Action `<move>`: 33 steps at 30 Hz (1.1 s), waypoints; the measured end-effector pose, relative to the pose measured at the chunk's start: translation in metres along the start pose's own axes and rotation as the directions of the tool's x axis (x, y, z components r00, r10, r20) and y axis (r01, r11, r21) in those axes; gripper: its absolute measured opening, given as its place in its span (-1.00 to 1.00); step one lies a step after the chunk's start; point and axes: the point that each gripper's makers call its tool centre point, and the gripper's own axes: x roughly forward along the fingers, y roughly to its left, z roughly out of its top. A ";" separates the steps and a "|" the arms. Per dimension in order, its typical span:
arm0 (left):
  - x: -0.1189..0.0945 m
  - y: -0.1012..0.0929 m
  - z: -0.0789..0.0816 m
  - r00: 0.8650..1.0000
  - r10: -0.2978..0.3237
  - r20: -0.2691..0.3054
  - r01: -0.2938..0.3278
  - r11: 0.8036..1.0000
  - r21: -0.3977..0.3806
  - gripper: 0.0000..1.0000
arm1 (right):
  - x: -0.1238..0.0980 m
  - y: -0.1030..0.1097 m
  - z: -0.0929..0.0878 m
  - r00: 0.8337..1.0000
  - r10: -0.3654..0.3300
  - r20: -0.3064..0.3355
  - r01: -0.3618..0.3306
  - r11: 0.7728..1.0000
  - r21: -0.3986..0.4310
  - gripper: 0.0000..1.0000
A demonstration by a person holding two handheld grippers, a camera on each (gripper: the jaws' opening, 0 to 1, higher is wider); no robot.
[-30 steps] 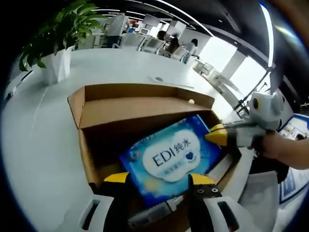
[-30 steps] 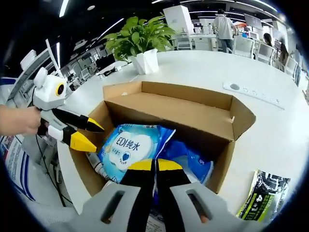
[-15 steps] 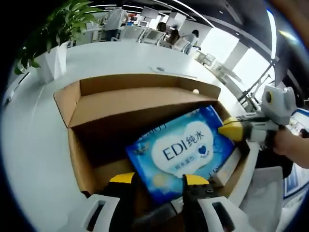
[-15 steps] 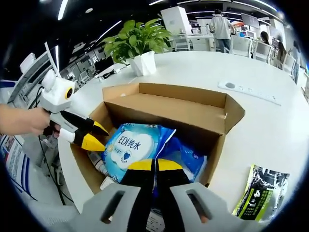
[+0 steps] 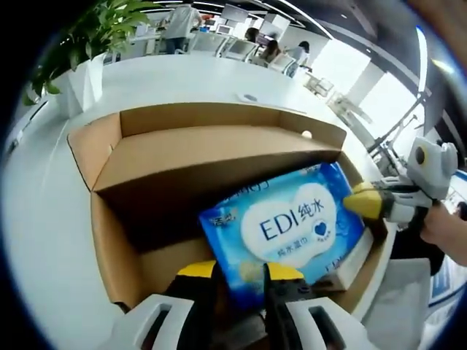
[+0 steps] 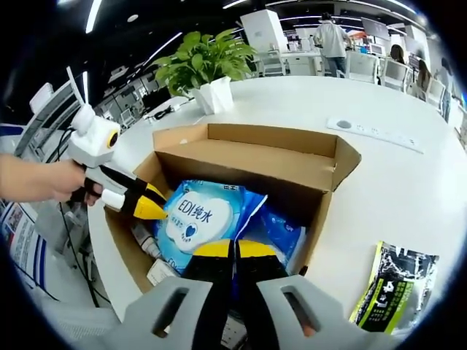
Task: Operate the shoe box by opening the lid, removing the specified soft item, and placing it in the target area until the item is outside and the box remains undamaged.
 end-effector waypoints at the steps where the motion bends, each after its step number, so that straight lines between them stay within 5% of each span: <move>1: 0.001 0.002 0.000 1.000 0.003 -0.003 -0.003 1.000 -0.001 -0.62 | 0.000 -0.001 0.000 1.000 0.000 0.000 0.000 1.000 -0.001 -1.00; 22: 0.005 0.004 0.002 0.997 0.074 0.004 -0.074 0.996 0.059 -1.00 | 0.004 -0.004 -0.002 1.000 -0.002 -0.010 0.002 1.000 0.003 -1.00; 33: -0.006 0.004 0.007 0.997 0.075 0.027 -0.077 0.995 0.061 -1.00 | 0.000 0.003 -0.001 1.000 -0.016 -0.007 0.016 1.000 0.021 -1.00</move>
